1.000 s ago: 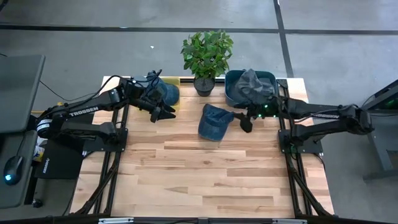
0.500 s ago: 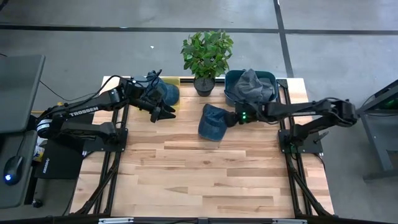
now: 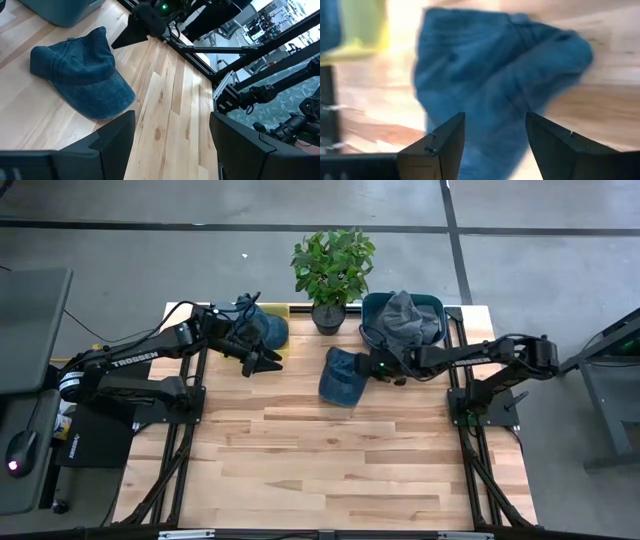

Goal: Pick & Place hat
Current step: Put the black cap into the yellow bin

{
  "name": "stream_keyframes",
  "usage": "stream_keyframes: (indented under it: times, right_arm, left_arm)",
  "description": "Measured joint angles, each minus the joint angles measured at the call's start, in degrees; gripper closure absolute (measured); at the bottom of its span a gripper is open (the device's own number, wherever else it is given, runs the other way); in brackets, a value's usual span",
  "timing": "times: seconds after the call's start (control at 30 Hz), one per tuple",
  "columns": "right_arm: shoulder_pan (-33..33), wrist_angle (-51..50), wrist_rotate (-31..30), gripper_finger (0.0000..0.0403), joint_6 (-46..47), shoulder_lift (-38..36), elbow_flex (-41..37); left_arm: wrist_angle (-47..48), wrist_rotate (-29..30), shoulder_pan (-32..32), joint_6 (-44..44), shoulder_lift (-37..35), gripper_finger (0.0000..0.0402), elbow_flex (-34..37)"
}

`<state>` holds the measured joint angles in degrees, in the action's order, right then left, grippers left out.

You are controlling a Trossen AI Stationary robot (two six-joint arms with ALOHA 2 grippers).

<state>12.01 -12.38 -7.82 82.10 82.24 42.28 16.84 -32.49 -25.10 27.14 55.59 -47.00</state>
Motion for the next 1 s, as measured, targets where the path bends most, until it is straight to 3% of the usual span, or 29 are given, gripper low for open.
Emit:
stream_keyframes:
  times: [0.23,0.47,1.0]
  right_arm:
    - [0.08,3.07,-3.26,0.0201,3.34,0.0,0.04]
    - [1.23,-1.38,-2.26,0.0201,8.91,0.0,0.04]
    - [4.87,-0.69,-2.12,0.0201,13.16,1.07,0.03]
  left_arm:
    - [0.05,-0.04,0.0,0.02,0.0,0.0147,0.0]
    - [0.05,-0.04,0.01,0.01,0.0,0.0147,0.0]
    - [0.05,0.04,0.01,0.02,-0.01,0.0147,0.0]
